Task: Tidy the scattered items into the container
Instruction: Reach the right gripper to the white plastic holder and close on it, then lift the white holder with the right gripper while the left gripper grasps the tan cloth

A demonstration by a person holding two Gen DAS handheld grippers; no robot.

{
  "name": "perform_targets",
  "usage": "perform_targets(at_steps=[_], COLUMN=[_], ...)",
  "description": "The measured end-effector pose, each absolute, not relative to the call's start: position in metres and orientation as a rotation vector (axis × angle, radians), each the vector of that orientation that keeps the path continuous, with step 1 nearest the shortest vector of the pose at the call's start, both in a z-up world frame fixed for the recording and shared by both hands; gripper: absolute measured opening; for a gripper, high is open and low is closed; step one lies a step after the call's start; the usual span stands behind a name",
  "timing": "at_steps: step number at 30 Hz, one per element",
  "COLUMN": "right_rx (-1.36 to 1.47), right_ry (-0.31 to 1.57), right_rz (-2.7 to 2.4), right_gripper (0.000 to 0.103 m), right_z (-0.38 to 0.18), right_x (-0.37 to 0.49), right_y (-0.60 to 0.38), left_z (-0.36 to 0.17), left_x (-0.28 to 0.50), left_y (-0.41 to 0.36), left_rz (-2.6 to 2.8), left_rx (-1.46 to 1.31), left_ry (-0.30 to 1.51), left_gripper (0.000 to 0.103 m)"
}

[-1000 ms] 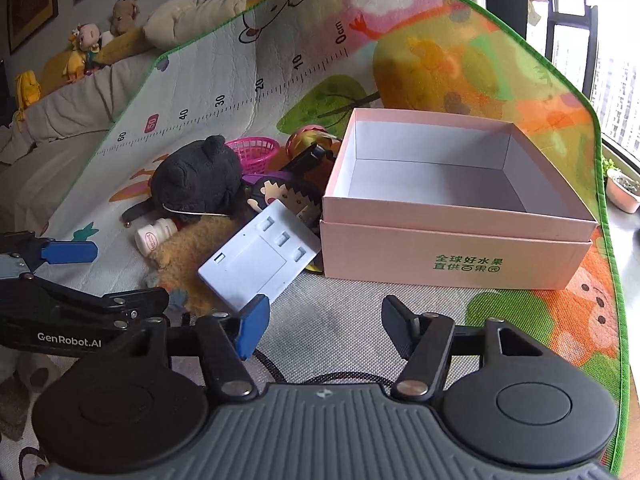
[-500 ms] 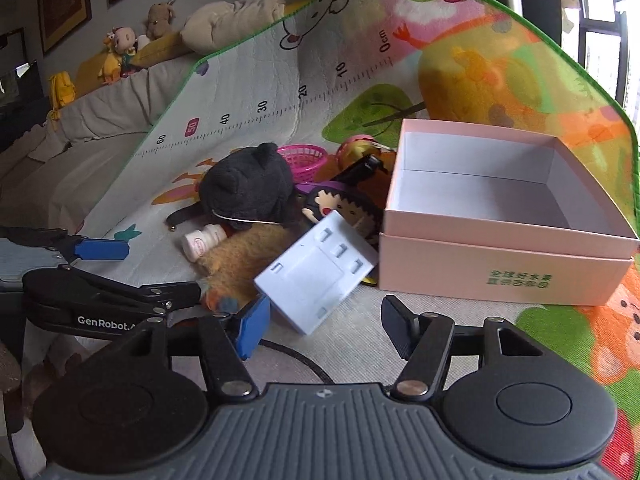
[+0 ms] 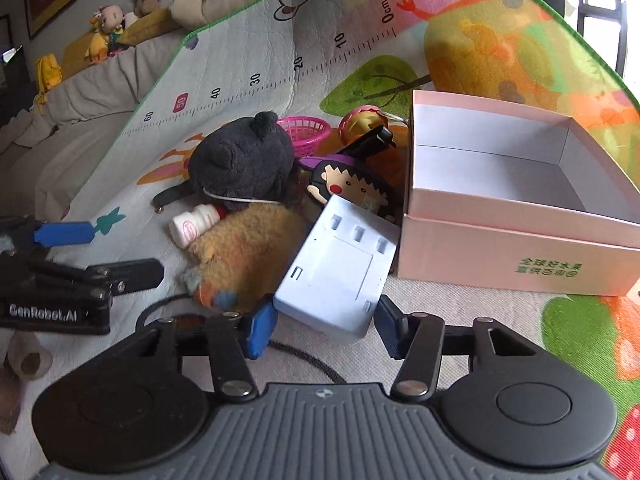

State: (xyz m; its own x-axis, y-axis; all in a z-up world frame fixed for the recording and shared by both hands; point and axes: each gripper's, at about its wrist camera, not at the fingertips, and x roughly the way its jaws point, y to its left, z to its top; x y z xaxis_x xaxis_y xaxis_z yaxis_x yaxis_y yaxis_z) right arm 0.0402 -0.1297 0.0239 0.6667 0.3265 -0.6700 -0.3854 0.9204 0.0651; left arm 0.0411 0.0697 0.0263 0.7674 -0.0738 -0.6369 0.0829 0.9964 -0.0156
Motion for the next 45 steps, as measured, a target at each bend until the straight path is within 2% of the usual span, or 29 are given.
perform_targets(at_steps=[8, 13, 16, 17, 22, 27, 31, 35, 37, 39, 43, 45], right_rx=[-0.198, -0.035, -0.007, -0.006, -0.024, -0.013, 0.034, 0.029, 0.019, 0.008, -0.011, -0.022], right_ry=[0.671, 0.655, 0.629, 0.625, 0.632, 0.621, 0.635, 0.639, 0.641, 0.658, 0.664, 0.672], right_rz=[0.257, 0.260, 0.239, 0.236, 0.217, 0.227, 0.214, 0.223, 0.227, 0.231, 0.217, 0.205], right_gripper=[0.049, 0.066, 0.073, 0.078, 0.079, 0.074, 0.073, 0.072, 0.068, 0.049, 0.048, 0.048], right_z=[0.021, 0.022, 0.024, 0.024, 0.019, 0.018, 0.017, 0.016, 0.016, 0.015, 0.015, 0.014], right_x=[-0.018, -0.018, -0.010, -0.007, 0.015, 0.011, 0.014, 0.015, 0.015, 0.016, 0.010, 0.002], right_y=[-0.191, -0.219, -0.217, -0.216, -0.204, -0.207, -0.214, -0.213, -0.211, -0.209, -0.211, -0.216], left_z=[0.019, 0.009, 0.006, 0.004, 0.003, 0.007, 0.010, 0.011, 0.012, 0.012, 0.011, 0.011], left_x=[0.058, 0.078, 0.082, 0.083, 0.083, 0.071, 0.048, 0.022, 0.013, 0.006, -0.001, -0.002], left_y=[0.016, -0.001, 0.004, 0.005, 0.012, 0.006, -0.004, -0.012, -0.015, -0.016, -0.018, -0.018], left_rz=[-0.276, -0.256, -0.242, -0.236, -0.240, -0.277, -0.343, -0.421, -0.453, -0.471, -0.473, -0.475], left_rx=[0.070, 0.125, 0.125, 0.124, 0.121, 0.148, 0.179, 0.194, 0.197, 0.197, 0.205, 0.198], left_ry=[0.680, 0.698, 0.712, 0.719, 0.717, 0.717, 0.739, 0.762, 0.774, 0.778, 0.775, 0.779], left_gripper=[0.103, 0.103, 0.092, 0.084, 0.077, 0.059, 0.058, 0.060, 0.066, 0.069, 0.072, 0.077])
